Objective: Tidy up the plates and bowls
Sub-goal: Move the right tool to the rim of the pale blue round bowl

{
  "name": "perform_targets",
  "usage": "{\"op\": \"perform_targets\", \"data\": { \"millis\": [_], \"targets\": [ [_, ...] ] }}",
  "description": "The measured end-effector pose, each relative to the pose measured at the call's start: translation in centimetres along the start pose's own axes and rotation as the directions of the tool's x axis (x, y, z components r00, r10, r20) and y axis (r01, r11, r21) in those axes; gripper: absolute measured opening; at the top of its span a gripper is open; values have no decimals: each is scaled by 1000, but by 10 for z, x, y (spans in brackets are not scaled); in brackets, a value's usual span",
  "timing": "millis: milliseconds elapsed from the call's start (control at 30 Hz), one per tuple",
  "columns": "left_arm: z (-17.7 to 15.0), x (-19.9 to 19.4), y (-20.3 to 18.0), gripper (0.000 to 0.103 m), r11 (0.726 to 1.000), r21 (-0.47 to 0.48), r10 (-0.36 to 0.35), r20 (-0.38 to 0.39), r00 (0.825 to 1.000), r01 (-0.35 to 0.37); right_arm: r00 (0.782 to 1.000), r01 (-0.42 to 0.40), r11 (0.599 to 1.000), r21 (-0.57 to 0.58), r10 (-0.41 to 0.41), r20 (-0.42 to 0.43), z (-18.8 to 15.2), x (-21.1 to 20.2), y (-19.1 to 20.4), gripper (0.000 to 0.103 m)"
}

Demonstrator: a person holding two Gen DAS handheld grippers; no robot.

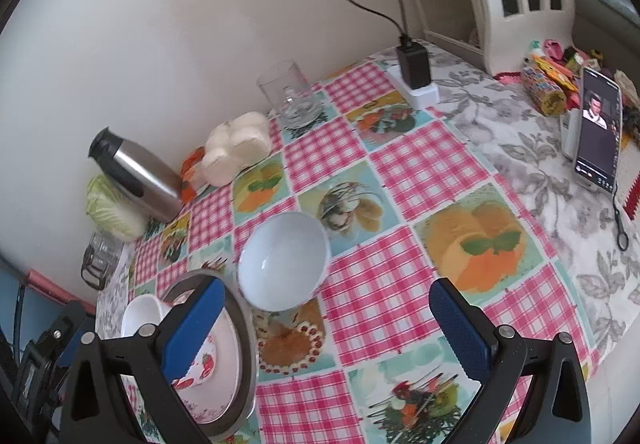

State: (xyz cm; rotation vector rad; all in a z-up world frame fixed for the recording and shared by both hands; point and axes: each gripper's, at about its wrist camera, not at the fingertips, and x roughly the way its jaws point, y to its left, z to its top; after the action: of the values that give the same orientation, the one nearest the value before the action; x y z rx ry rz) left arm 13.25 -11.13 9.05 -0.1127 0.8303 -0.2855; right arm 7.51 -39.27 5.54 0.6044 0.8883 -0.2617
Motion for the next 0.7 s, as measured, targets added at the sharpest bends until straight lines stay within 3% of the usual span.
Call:
{"op": "perform_targets", "data": {
  "millis": [100, 300, 533, 700],
  "targets": [
    [3, 6, -18, 103, 998, 45, -31, -14, 999, 32, 1000, 11, 1000, 27, -11, 6, 4, 1, -11, 103],
    [13, 26, -49, 103, 990, 143, 3, -71, 997, 7, 999, 42, 998, 42, -42, 4, 13, 12, -22, 103],
    [36, 70, -81, 103, 965, 254, 118, -172, 978, -71, 999, 50, 997, 65, -48, -19, 19, 34, -30, 103],
    [44, 105, -100, 102, 952, 300, 147, -271, 951, -62, 997, 52, 996, 70, -48, -57, 17, 56, -30, 103]
  ]
}}
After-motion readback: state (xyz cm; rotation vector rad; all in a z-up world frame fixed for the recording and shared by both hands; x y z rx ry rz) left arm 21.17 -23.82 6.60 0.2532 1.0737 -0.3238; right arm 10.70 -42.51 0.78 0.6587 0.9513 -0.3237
